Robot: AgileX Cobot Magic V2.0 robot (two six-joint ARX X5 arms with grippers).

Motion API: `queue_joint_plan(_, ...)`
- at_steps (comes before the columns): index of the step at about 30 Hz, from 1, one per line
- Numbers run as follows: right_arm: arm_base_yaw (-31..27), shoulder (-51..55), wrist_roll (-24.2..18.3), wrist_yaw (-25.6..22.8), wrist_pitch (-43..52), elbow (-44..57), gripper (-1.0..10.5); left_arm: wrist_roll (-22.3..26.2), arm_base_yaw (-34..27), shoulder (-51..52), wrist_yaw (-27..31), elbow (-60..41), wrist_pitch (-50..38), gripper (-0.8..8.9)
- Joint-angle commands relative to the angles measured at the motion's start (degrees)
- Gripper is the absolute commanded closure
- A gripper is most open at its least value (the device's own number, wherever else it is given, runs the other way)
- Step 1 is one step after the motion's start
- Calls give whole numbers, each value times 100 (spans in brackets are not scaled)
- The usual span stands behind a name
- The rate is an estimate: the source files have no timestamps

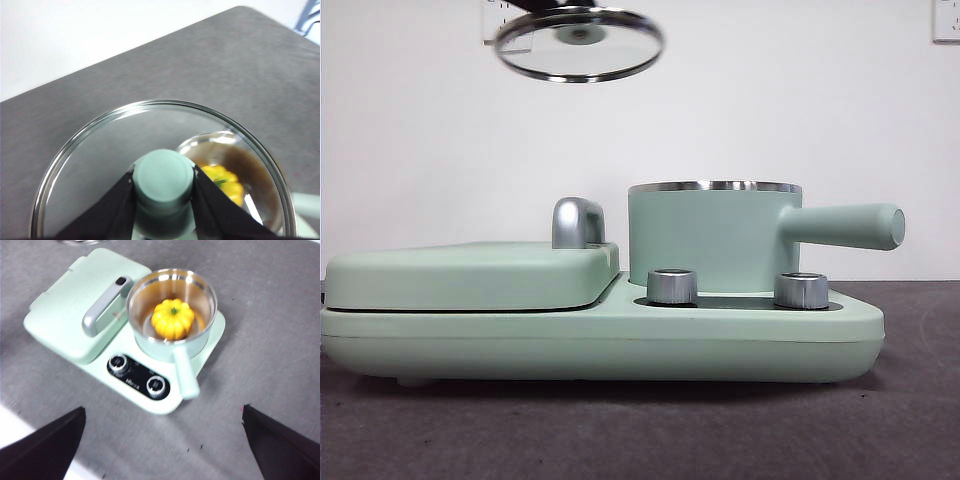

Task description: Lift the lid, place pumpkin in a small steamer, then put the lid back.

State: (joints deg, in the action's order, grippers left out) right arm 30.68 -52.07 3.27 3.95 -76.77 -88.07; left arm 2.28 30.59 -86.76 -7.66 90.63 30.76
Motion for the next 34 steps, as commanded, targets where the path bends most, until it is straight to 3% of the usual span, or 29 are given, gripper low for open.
queue_joint_plan(1, 33, 538, 109, 282, 214, 442, 456, -173, 269, -216, -28, 208, -232, 799)
queue_joint_plan(5, 33, 1410, 286, 678, 1056, 1241, 456, -98, 643, -481, -28, 208, -372, 799)
queue_joint_plan(11, 33, 2098, 601, 1001, 1239, 1923, 456, 114, 997, -916, -28, 208, -776, 799)
queue_joint_plan(22, 31, 2269, 645, 1001, 1270, 2127, 456, 328, 1117, -1639, -26, 208, -1276, 798)
queue_joint_plan(34, 31, 2269, 710, 960, 1344, 2127, 456, 573, 1104, -1950, -24, 208, -1180, 798)
